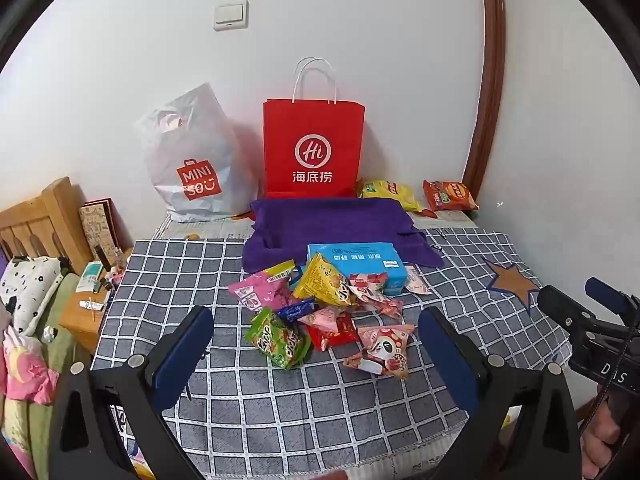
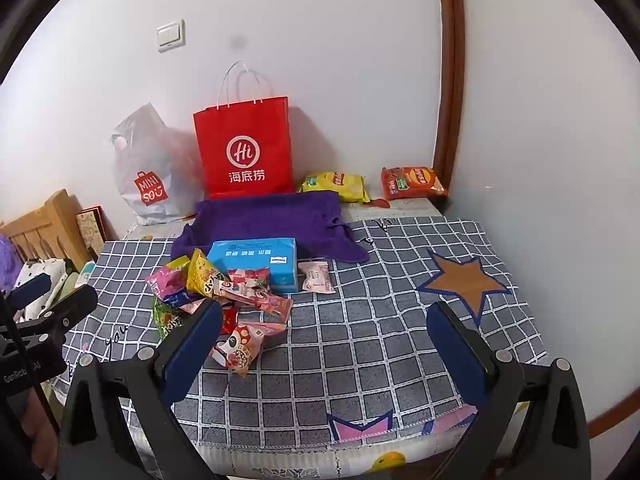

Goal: Organize snacks

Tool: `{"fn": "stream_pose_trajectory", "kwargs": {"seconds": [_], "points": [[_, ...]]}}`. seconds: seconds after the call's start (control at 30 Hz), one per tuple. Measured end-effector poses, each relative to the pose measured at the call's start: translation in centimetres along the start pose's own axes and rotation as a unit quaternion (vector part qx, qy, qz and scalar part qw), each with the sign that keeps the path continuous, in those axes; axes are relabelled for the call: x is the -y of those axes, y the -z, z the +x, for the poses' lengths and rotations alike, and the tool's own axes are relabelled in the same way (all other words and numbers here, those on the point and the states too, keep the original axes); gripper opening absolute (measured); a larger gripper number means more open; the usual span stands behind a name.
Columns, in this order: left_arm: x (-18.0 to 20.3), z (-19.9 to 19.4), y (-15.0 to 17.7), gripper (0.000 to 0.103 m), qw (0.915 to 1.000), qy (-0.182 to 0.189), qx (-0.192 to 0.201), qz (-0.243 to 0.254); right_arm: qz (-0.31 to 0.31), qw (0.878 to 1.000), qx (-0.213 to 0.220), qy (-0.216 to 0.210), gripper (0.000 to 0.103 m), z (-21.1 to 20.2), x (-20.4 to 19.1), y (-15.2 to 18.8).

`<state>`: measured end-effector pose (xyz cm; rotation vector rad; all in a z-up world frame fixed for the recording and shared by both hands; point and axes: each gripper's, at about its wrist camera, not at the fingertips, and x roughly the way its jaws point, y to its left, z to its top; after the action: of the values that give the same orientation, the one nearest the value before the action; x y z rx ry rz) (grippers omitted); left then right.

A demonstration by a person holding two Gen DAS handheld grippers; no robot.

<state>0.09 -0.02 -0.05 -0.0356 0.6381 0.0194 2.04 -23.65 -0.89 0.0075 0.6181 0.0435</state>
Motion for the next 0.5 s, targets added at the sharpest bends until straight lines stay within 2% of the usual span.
{"fn": "stream_pose_trajectory", "kwargs": {"seconds": [0.1, 0.2, 0.3, 0.5], "points": [[0.7, 0.3, 0.0, 0.103, 1.0000, -0.002, -0.001, 0.009, 0.001, 1.000, 0.000, 0.000, 0.100, 0.0, -0.2, 0.0], [0.5, -0.6, 0.0, 0.103, 0.9998, 0.013, 0.011, 0.006, 0.003, 1.000, -0.002, -0.006, 0.100, -0.1, -0.8, 0.2], [1.0, -1.2, 0.1, 0.103, 0.9998, 0.015, 0.013, 0.008, 0.017, 1.000, 0.001, -0.010, 0.100, -0.5, 0.6, 0.2], [0.9, -1.4, -0.1, 0.103, 0.9997, 0.020, 0.012, 0.009, 0.005, 1.000, 0.004, -0.002, 0.100, -0.7, 0.6, 0.3]]}}
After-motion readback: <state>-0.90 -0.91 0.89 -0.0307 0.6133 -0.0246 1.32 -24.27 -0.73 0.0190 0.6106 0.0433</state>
